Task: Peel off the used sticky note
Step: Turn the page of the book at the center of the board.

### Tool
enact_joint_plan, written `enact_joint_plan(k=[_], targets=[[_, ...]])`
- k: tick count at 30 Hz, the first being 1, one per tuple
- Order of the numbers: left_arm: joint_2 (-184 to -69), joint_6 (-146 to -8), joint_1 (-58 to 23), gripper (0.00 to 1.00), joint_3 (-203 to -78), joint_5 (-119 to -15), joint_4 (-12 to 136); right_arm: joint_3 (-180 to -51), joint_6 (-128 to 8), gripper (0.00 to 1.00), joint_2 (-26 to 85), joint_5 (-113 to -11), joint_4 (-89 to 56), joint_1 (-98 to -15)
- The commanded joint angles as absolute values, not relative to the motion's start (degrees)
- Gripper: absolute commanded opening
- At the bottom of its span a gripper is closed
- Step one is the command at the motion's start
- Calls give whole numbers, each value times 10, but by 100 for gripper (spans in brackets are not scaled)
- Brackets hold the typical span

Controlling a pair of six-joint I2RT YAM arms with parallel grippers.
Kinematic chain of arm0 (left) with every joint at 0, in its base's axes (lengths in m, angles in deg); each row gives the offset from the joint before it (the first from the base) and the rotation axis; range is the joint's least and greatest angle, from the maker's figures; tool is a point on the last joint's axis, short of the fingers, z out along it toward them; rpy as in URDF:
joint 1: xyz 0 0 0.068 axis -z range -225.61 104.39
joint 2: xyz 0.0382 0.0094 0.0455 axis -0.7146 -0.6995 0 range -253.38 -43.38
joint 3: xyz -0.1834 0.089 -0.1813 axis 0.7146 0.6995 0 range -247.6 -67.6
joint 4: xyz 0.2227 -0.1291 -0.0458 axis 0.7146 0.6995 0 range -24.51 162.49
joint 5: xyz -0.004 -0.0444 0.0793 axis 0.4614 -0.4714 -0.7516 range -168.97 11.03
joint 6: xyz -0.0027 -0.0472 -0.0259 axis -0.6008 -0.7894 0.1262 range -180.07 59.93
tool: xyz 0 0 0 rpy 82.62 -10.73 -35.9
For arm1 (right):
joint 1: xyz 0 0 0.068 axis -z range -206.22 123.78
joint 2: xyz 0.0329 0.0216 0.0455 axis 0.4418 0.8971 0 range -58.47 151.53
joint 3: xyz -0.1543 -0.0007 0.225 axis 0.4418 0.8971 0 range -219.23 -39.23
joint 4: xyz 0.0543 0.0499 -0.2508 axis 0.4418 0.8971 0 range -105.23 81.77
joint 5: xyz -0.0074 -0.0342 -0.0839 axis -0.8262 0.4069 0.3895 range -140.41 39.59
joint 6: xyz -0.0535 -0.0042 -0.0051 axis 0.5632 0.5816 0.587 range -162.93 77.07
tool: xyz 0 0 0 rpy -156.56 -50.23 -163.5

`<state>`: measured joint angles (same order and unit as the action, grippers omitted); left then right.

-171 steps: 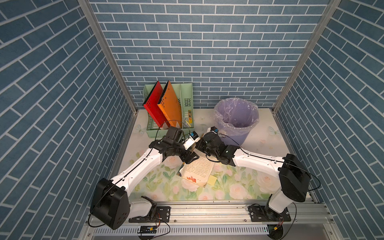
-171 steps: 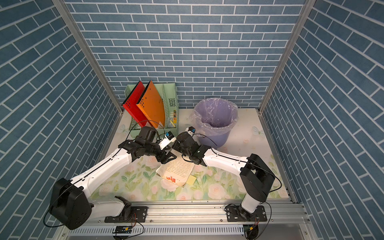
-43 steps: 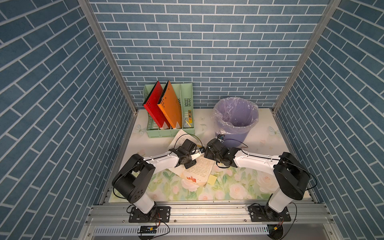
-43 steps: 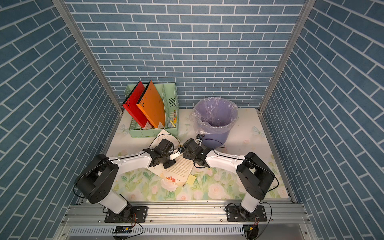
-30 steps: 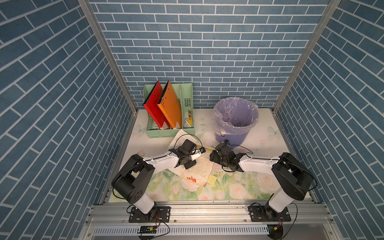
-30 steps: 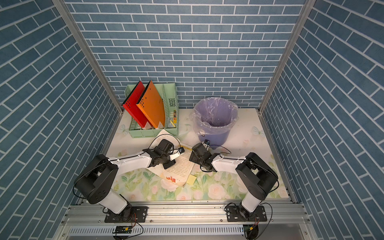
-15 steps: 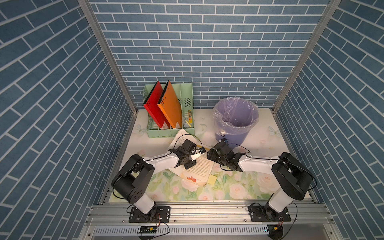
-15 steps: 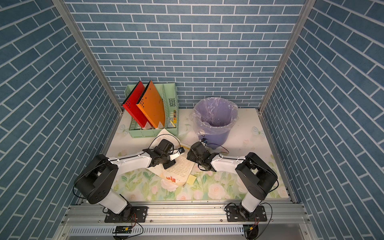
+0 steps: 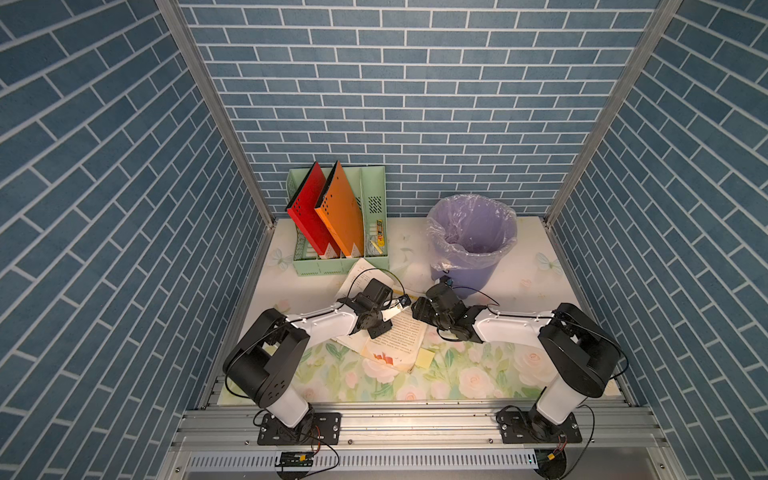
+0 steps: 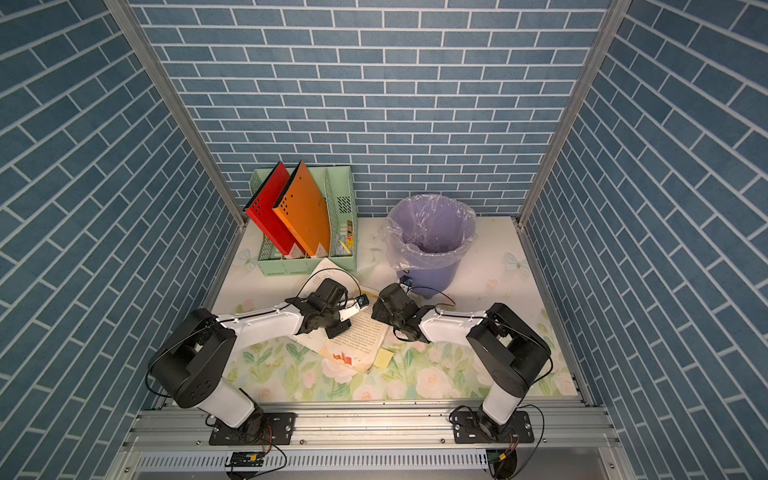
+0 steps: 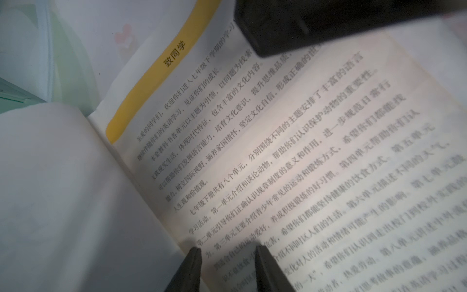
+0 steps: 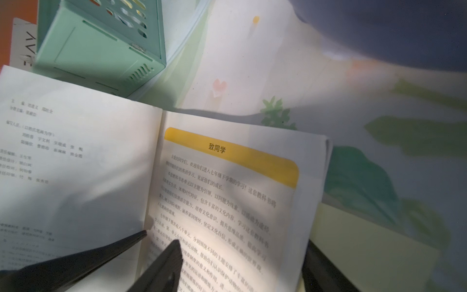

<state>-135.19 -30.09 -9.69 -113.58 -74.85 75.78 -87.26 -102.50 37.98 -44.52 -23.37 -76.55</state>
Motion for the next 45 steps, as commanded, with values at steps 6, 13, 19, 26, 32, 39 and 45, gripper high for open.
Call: enact_joint_plan(k=[6,13,19,26,32,39,45], targets=[[-1345,-304,-97,40,-1121,-740,782,-893,-1007,73,371,-441,-230,-779],[-1306,-332,-153,39,-1168,-682,827,-896,-997,39,386,-490,-290,-783],[-1218,-327,-235,42,-1246,-577,934,-935,-980,5,356,-455,-242,-801],[-1147,-346,-247,60,-1258,-483,1035,-1015,-1035,5,368,-449,-237,-830],[-1111,-360,-268,70,-1225,-459,1052,-1111,-1106,4,429,-431,-222,-852],[-1090,-381,-288,78,-1198,-454,1040,-1191,-1122,4,493,-432,-214,-859],[-1100,-390,-290,78,-1190,-452,1026,-1208,-1127,5,522,-428,-195,-860]])
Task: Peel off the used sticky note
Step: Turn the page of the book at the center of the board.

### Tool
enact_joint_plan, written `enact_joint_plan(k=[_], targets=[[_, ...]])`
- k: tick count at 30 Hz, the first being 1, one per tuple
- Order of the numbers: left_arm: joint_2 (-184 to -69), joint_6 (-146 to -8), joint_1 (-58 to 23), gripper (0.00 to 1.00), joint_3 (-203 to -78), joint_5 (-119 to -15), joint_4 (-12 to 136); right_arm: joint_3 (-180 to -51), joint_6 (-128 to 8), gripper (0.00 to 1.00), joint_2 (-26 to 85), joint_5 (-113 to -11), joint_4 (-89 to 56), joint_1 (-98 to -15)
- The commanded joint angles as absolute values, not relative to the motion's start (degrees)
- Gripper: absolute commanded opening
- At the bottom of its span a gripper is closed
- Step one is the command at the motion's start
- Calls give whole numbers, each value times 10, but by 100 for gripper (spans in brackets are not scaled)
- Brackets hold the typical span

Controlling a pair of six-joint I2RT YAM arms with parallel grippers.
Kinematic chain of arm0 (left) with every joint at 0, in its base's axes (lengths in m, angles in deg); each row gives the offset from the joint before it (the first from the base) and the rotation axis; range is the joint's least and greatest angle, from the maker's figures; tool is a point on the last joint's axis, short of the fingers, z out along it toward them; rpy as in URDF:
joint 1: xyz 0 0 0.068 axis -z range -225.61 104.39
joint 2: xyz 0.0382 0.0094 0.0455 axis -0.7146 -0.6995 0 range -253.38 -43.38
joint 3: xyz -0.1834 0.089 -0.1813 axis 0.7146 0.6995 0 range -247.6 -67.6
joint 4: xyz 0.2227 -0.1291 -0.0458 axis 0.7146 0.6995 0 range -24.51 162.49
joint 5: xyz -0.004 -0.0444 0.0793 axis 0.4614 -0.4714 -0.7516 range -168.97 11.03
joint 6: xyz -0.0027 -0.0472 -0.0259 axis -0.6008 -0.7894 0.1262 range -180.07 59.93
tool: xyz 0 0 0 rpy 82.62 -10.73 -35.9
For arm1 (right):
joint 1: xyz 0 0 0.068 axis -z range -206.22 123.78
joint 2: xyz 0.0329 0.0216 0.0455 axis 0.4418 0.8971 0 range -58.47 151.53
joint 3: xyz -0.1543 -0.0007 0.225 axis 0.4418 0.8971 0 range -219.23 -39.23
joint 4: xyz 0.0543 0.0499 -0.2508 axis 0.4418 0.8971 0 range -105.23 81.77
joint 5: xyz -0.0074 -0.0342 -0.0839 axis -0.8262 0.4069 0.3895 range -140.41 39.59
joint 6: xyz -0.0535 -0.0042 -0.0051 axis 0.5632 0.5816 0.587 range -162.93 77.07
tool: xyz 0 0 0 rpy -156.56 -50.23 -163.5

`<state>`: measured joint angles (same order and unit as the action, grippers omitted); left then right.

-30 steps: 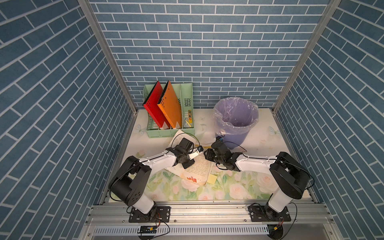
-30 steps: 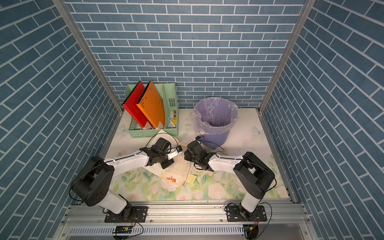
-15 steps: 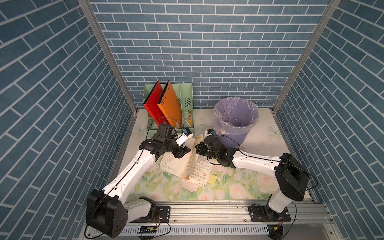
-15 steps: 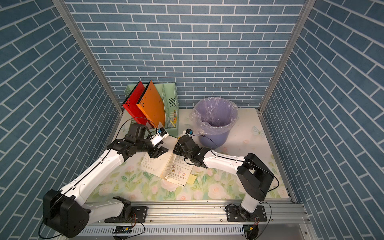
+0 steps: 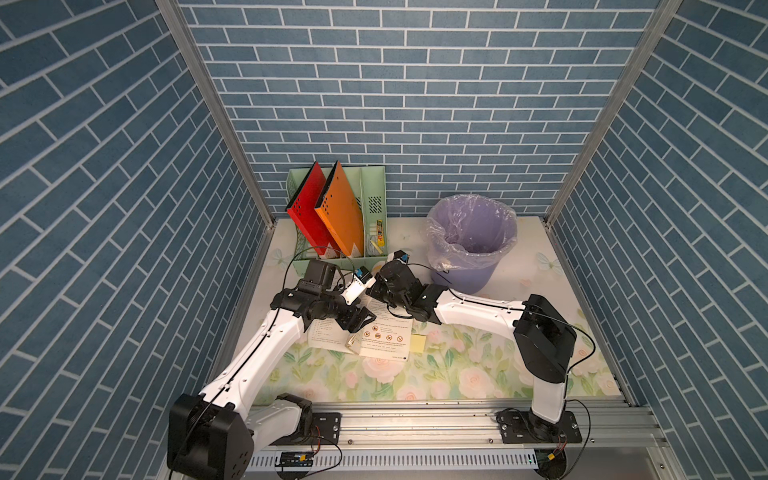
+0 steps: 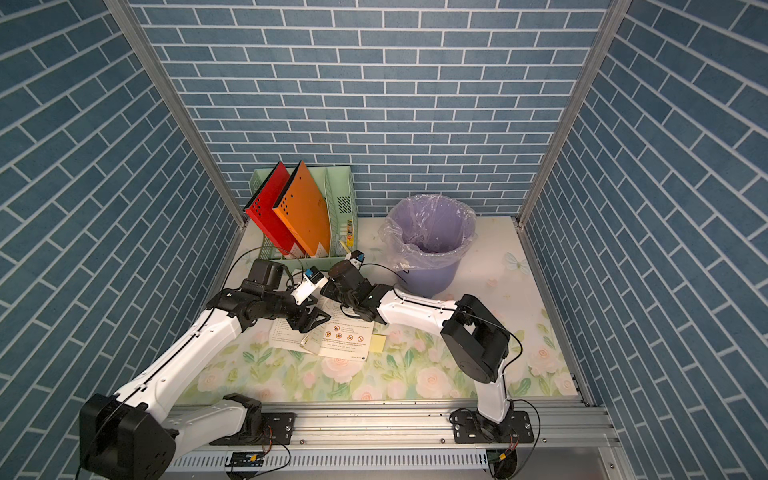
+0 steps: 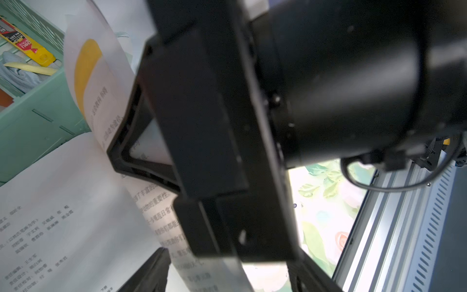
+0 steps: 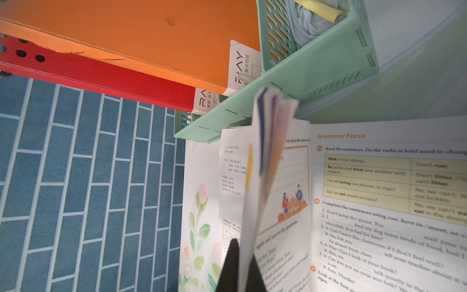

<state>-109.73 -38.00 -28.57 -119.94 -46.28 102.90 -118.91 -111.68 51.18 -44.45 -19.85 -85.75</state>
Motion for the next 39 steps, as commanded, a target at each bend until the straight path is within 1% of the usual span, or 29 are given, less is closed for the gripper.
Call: enact_joint_plan(k=[1,2,4,6,7,8,10,11,12,14,16,17,18,20,21,23,25,26,28,30,31,33,35,37,39], targets=[[-1099,-390,-290,77,-1182,-470,1017,-1209,-1128,5,523,-428,-195,-861],[-1101,-385,-290,73,-1173,-493,1007,-1209,-1128,6,523,-427,-195,-861],[-1105,-368,-294,61,-1154,-548,995,-1208,-1126,7,517,-418,-192,-862],[-1106,-352,-313,47,-1142,-581,987,-1208,-1117,13,513,-413,-191,-863],[-1105,-347,-322,41,-1140,-591,985,-1210,-1111,17,512,-412,-190,-863],[-1102,-341,-328,32,-1139,-603,983,-1210,-1105,26,510,-413,-191,-863],[-1094,-327,-339,17,-1136,-626,978,-1209,-1094,49,508,-417,-196,-863],[-1090,-321,-341,11,-1132,-636,975,-1207,-1090,55,506,-417,-197,-863],[-1087,-315,-343,7,-1128,-650,971,-1204,-1084,58,503,-418,-200,-863],[-1082,-306,-346,6,-1112,-679,958,-1191,-1074,64,497,-422,-205,-862],[-1081,-298,-351,7,-1092,-714,935,-1176,-1062,70,489,-424,-209,-859],[-1082,-293,-354,11,-1080,-734,922,-1168,-1055,73,484,-424,-209,-858],[-1083,-289,-358,19,-1068,-755,904,-1157,-1050,75,478,-422,-209,-856],[-1087,-279,-365,39,-1042,-808,861,-1130,-1041,77,470,-425,-213,-847],[-1089,-273,-369,45,-1031,-834,841,-1116,-1040,77,467,-430,-213,-843],[-1091,-262,-377,59,-1017,-870,811,-1087,-1032,78,460,-440,-221,-833],[-1089,-256,-379,68,-1017,-895,789,-1072,-1018,79,457,-444,-208,-826],[-1088,-255,-379,69,-1025,-904,784,-1069,-1008,79,454,-438,-196,-823],[-1085,-259,-376,72,-1075,-888,807,-1060,-982,81,442,-419,-170,-818],[-1092,-266,-356,78,-1127,-870,853,-1049,-967,82,429,-408,-155,-811],[-1099,-266,-336,78,-1153,-866,882,-1043,-962,82,423,-405,-152,-807],[-1125,-276,-290,78,-1198,-859,928,-1028,-953,83,405,-402,-147,-798],[-1154,-302,-252,77,-1234,-813,953,-1016,-942,84,389,-394,-138,-792],[-1192,-334,-218,75,-1255,-764,947,-1002,-932,84,375,-390,-132,-781],[-1244,-343,-177,72,-1268,-747,922,-980,-930,84,356,-390,-132,-770]])
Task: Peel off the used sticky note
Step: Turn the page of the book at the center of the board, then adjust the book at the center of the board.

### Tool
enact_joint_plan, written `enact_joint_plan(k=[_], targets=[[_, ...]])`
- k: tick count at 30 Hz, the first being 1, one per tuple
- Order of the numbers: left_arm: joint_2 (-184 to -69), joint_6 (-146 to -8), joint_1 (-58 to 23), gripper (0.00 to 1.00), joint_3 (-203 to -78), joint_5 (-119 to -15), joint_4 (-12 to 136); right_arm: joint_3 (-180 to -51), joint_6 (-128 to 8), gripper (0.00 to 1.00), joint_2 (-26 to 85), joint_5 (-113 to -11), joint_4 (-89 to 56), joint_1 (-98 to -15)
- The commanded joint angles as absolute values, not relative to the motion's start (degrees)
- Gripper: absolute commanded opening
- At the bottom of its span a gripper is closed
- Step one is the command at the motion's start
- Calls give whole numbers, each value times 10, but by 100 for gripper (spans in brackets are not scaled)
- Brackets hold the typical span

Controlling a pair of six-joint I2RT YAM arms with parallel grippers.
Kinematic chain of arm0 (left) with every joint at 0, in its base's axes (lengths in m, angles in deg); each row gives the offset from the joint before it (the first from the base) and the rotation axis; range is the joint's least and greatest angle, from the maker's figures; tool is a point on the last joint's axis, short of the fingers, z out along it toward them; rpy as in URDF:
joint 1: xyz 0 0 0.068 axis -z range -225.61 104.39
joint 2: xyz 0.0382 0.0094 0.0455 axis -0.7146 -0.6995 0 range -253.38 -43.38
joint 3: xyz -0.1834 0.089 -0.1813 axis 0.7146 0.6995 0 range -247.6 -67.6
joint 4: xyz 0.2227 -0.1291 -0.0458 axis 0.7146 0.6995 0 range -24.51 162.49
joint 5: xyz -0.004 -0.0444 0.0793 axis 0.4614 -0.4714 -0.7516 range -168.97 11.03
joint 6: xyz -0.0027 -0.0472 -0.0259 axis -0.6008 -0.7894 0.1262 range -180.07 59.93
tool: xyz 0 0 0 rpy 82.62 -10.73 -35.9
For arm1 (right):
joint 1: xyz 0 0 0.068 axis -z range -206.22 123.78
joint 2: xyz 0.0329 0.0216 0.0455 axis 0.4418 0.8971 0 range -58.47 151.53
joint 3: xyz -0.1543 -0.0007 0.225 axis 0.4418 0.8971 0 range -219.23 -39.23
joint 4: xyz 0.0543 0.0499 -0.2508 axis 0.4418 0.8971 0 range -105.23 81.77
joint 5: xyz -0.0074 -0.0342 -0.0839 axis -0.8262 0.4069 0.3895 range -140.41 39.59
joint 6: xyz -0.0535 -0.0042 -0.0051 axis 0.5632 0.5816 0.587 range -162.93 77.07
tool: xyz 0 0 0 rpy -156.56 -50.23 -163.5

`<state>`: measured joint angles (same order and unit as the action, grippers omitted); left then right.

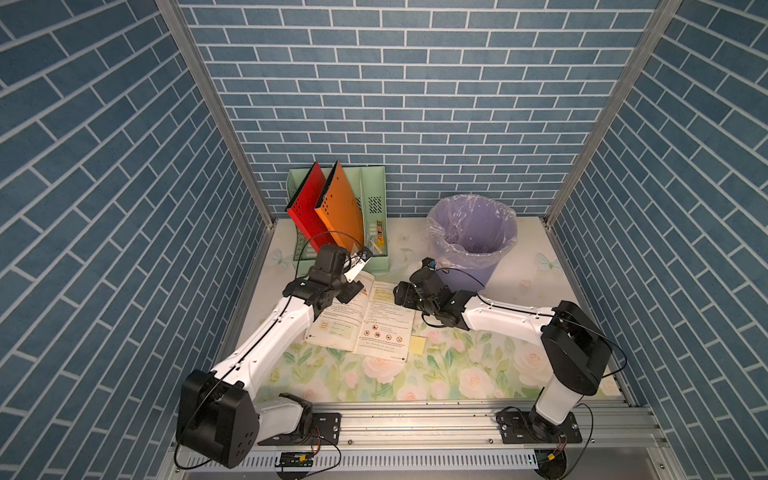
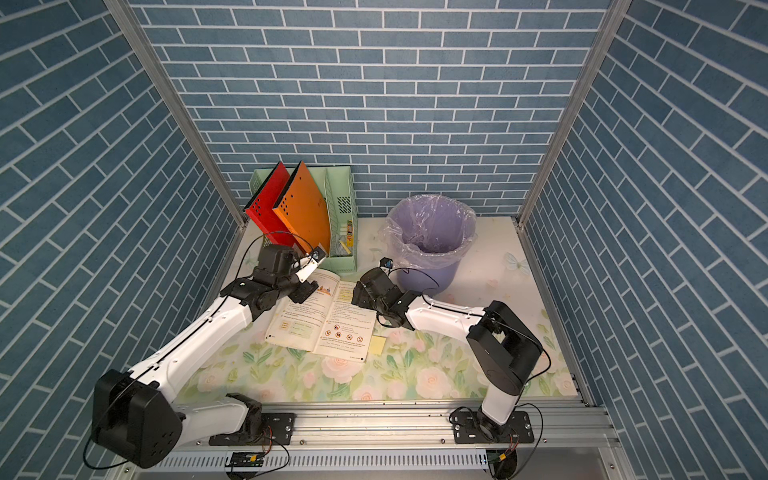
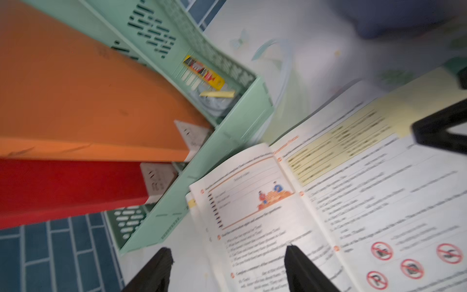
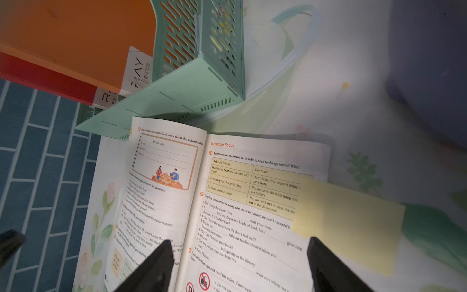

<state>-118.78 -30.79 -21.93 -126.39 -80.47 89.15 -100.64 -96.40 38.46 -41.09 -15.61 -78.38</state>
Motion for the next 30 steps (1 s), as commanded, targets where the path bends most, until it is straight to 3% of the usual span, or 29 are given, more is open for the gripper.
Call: enact_joint_plan(k=[1,7,13,21,30], targets=[[-1272,-342,-160,71,-1273,-750,901,-966,-930,84,346,-392,-133,-763],[-1436,-350,-126,61,-1350,-770,817,-884,-947,85,275,-391,-136,-751],[-1519,-356,-126,57,-1394,-785,747,-809,-967,85,219,-392,-154,-750],[-1562,-362,-119,40,-1392,-831,657,-761,-983,82,189,-392,-164,-750],[-1589,-336,-111,37,-1379,-831,676,-724,-975,82,160,-410,-193,-749]])
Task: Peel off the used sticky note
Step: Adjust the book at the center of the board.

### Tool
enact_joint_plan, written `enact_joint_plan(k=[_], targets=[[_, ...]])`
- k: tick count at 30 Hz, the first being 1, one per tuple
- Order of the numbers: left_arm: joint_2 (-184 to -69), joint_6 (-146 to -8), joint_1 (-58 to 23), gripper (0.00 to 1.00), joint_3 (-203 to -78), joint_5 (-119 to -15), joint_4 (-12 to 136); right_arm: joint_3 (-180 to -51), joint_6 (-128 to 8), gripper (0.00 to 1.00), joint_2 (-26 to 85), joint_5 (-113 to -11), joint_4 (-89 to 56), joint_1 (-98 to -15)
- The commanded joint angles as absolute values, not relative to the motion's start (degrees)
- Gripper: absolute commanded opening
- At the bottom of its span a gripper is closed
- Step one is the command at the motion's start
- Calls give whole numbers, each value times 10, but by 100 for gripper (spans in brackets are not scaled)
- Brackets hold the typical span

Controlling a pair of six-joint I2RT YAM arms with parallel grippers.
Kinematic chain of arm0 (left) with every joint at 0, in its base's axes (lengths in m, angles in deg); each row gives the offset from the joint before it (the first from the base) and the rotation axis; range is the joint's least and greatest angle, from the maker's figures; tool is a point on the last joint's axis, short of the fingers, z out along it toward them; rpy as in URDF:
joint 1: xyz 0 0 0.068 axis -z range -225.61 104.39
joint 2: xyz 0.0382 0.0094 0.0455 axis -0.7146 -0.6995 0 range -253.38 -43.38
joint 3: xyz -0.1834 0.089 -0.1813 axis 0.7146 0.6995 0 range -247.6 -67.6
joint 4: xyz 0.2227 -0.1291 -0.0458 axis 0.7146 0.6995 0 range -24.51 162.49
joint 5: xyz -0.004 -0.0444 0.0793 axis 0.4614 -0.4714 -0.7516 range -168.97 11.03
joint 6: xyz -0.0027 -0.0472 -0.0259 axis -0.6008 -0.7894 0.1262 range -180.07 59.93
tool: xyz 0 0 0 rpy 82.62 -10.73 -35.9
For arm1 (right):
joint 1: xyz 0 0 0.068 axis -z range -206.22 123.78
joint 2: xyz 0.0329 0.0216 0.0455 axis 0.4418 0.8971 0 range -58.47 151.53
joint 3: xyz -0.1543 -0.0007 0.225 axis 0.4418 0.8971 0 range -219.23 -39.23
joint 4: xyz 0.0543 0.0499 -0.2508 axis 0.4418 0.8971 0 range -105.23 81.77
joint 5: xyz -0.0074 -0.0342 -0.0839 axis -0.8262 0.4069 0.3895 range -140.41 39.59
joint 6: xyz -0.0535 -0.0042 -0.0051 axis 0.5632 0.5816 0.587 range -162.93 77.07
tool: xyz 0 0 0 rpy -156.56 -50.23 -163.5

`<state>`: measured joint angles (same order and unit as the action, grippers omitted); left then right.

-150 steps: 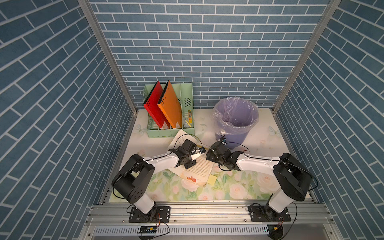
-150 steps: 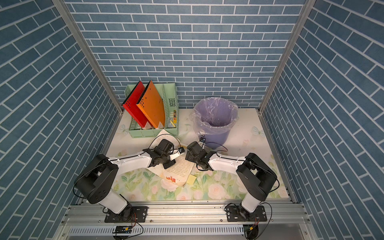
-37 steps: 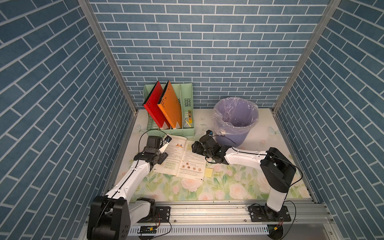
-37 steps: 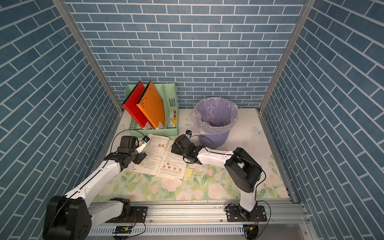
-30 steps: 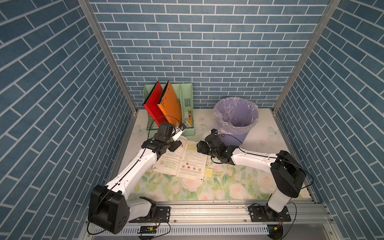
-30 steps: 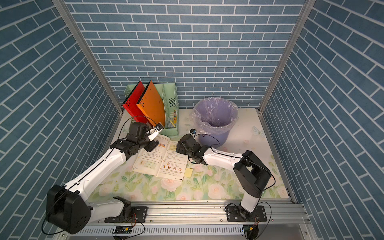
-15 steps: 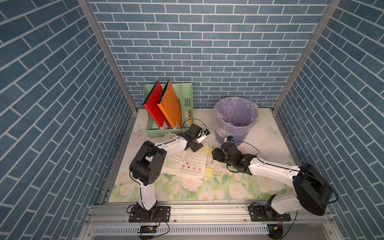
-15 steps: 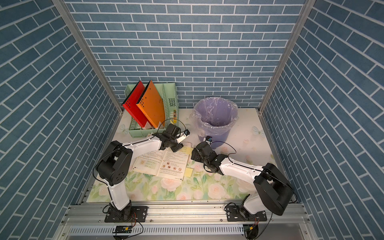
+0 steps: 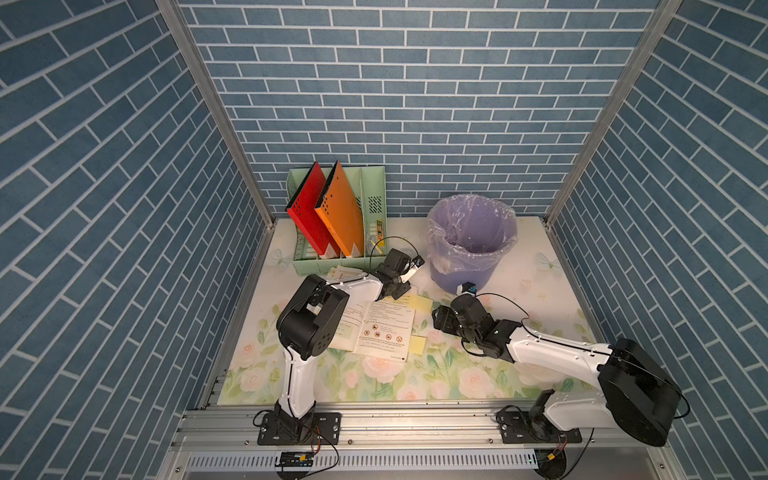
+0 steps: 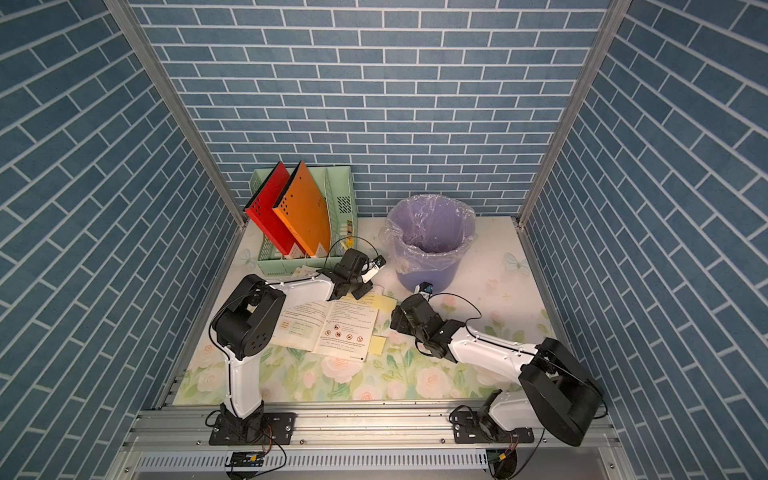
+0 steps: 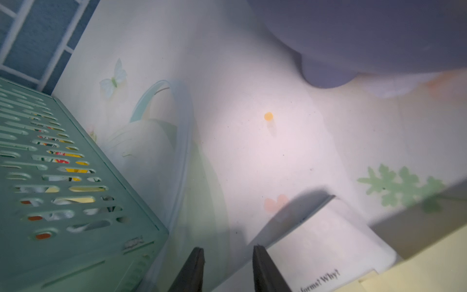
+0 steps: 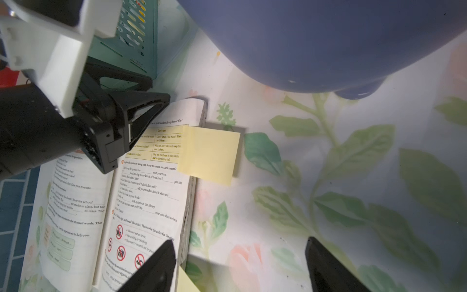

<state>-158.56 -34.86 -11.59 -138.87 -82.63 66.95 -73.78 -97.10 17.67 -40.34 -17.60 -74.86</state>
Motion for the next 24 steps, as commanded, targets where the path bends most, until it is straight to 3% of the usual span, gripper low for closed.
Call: enact_joint_plan(k=[1,17,24], targets=[[-1588,-335,-110,36,-1375,-832,678,-719,-970,82,156,-416,-197,-749],[-1511,-310,-102,30,-1269,-736,774,-670,-957,82,137,-462,-242,-730],[-1405,-300,-104,30,-1176,-691,808,-669,-956,82,172,-499,-293,-714]])
